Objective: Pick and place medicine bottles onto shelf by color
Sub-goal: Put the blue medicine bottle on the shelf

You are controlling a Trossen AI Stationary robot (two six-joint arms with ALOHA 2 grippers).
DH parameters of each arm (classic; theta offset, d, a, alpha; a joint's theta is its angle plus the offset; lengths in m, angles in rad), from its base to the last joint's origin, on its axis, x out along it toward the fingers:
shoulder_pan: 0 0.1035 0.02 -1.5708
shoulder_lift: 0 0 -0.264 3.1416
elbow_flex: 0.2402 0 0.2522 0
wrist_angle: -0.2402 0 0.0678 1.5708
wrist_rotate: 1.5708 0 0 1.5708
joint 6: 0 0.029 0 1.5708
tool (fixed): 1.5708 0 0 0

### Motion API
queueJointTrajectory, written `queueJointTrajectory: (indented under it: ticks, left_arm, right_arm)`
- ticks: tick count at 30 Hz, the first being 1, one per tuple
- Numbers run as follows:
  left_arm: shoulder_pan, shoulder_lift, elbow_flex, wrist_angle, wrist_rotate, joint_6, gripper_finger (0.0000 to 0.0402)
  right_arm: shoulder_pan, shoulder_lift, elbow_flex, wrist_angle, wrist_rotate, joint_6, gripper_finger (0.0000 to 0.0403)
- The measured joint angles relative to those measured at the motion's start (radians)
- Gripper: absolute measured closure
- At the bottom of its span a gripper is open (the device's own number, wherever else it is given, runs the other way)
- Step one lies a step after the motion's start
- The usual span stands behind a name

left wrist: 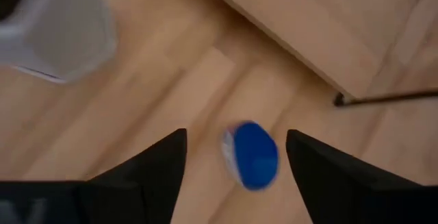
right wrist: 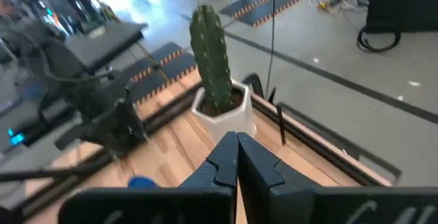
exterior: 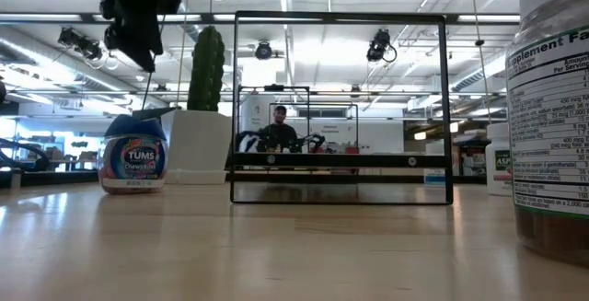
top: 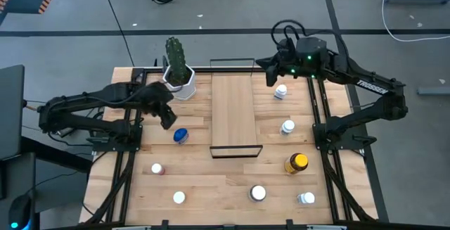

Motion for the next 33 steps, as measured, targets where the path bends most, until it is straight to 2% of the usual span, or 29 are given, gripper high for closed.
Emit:
queueJointTrajectory:
  ticks: [3, 6, 13, 19, 24, 33]
  left_arm:
    - [-0.002, 0.053, 0.0, -0.003, 0.061, -0.029, 0.0108]
    - [-0.021, 0.11, 0.0, -0.02, 0.067, -0.031, 0.0082]
    - [-0.079, 0.244, 0.0, -0.041, 0.066, -0.032, 0.003]
    - [-0.108, 0.346, -0.001, -0.088, 0.065, -0.058, 0.0015]
    - [-0.138, 0.409, 0.0, -0.053, 0.065, -0.058, 0.0015]
    - [-0.182, 0.45, -0.001, -0.016, 0.068, -0.079, 0.0015]
  right_arm:
    - [0.001, 0.0, 0.0, -0.069, 0.0, 0.0, 0.0384]
    - [0.001, 0.0, 0.0, -0.155, -0.001, 0.002, 0.0359]
    - [0.001, 0.0, 0.0, -0.297, -0.019, 0.052, 0.0259]
    - [0.001, 0.0, 0.0, -0.339, -0.019, 0.072, 0.0197]
    - [0.001, 0.0, 0.0, -0.346, -0.019, 0.074, 0.0181]
    - [0.001, 0.0, -0.001, -0.371, -0.019, 0.074, 0.0179]
